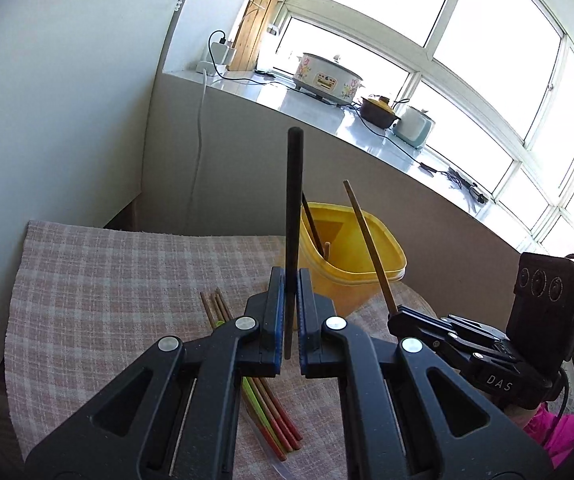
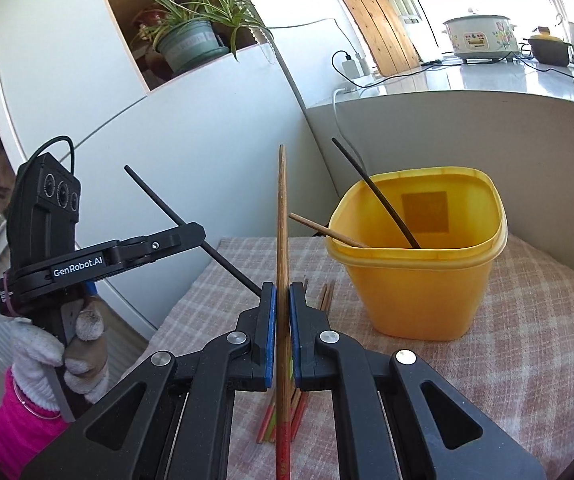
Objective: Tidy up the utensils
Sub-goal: 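Raise both held chopsticks and lower them into the yellow bucket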
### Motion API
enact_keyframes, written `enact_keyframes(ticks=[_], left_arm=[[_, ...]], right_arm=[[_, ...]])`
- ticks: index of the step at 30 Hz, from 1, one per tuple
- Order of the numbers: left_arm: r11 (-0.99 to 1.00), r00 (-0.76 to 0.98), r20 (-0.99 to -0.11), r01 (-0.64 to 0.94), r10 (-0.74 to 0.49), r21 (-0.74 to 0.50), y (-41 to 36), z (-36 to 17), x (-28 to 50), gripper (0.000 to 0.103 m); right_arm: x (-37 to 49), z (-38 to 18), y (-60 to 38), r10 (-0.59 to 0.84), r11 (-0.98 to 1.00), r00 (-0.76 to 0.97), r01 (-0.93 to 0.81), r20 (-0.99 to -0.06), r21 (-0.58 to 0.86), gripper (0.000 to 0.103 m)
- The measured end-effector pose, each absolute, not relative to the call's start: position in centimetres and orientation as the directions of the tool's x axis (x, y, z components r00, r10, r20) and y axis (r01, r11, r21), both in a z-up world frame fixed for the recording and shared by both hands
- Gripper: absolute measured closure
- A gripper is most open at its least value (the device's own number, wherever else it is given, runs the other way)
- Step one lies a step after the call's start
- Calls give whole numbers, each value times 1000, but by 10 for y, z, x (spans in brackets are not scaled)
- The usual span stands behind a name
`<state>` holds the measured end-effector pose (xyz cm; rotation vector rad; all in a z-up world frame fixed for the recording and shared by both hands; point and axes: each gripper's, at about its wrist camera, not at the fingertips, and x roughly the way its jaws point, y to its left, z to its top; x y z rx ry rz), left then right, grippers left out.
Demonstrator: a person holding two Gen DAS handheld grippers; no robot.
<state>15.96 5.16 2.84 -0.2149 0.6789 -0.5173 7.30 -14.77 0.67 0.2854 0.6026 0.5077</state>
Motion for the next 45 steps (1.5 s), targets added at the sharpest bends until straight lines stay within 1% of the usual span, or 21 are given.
enact_keyframes(ticks=[10,14,25,31,36,45], left_arm=[[831,670,-492,444,-556,-334,38,62,152,100],[813,665,-468,473,-583,-340,27,75,155,100],[787,671,-412,518,-617,-336,2,111,172,100],[782,685,-378,534,-623,-320,-8,131,176,100],[792,693,-383,531,-610,-301,-17,133,183,100],[812,702,-408,491,-583,-315,-19,122,205,100]], right_arm=[[75,25,-165,507,849,765,-366,-398,380,98],[82,33,-177,480,862,794,-348,-374,368,98],[105,59,-206,376,915,875,-297,-306,275,98],[125,64,-216,338,930,895,-269,-291,253,98],[141,63,-221,313,937,907,-247,-282,245,98],[165,55,-225,283,945,916,-216,-283,247,98]])
